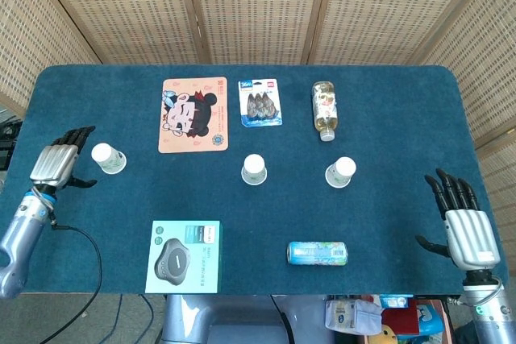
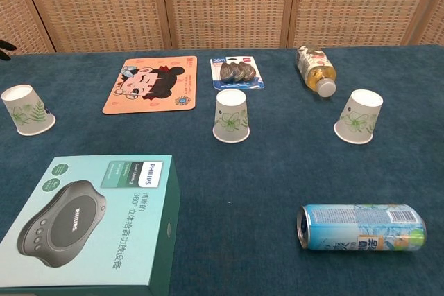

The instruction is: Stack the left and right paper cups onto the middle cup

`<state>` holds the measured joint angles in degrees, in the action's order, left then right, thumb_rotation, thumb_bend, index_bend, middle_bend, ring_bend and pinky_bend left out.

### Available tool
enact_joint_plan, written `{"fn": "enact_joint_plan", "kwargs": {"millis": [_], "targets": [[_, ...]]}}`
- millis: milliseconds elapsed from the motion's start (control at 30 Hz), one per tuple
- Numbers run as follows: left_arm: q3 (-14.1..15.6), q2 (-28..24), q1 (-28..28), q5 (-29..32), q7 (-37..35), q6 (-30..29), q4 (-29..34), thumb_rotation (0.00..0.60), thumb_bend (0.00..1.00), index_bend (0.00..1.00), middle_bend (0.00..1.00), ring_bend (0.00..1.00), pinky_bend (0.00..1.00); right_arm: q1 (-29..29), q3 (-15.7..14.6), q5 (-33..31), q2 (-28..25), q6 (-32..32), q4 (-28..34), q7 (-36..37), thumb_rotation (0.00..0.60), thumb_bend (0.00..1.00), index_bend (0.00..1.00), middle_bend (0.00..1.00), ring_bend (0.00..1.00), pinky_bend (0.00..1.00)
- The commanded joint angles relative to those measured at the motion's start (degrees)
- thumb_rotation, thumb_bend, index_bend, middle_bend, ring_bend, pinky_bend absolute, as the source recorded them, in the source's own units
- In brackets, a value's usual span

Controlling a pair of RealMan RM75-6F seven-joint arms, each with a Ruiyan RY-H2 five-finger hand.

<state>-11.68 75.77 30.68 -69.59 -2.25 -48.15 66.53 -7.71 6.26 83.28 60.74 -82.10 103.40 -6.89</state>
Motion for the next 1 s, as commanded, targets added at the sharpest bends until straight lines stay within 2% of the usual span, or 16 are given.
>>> {"fn": "enact_joint_plan", "kwargs": {"millis": [33,300,433,600,1000], "targets": [[-0.71,5.25,3.22,2.29,-1.06,3.86,-6.88,0.6,0.08,0.11,0.21,0.19,0.25,-0.19,0.43,-1.13,-0.01,0.49,-0.42,0.28,0.6,0.0,0.0,0.0,0.0,0.0],[-0.87,10.68,5.79,3.44,-1.47,6.52,-16.67,0.6,0.08,0.17,0.28,0.25,0.3,-0.56,1.08,-3.13,0.1,1.27,-1.28,0.72,0.6,0.0,0.0,0.0,0.0,0.0],[-0.88,12.55,6.81,3.56,-1.72,7.51,-19.78,0.6,0.08,0.28,0.35,0.31,0.34,-0.7,1.27,-3.77,0.2,1.51,-1.61,0.77,0.6,0.0,0.0,0.0,0.0,0.0],[-1.06,14.4,7.8,3.54,-2.35,8.1,-22.83,0.6,0.08,0.37,0.43,0.37,0.37,-0.82,1.37,-4.24,0.39,1.65,-1.79,0.5,0.6,0.0,0.0,0.0,0.0,0.0],[-1.21,14.1,7.41,2.75,-2.89,5.33,-23.18,0.6,0.13,0.44,0.49,0.43,0.4,-0.93,1.37,-4.74,0.56,1.78,-1.87,0.36,0.6,0.0,0.0,0.0,0.0,0.0]]}}
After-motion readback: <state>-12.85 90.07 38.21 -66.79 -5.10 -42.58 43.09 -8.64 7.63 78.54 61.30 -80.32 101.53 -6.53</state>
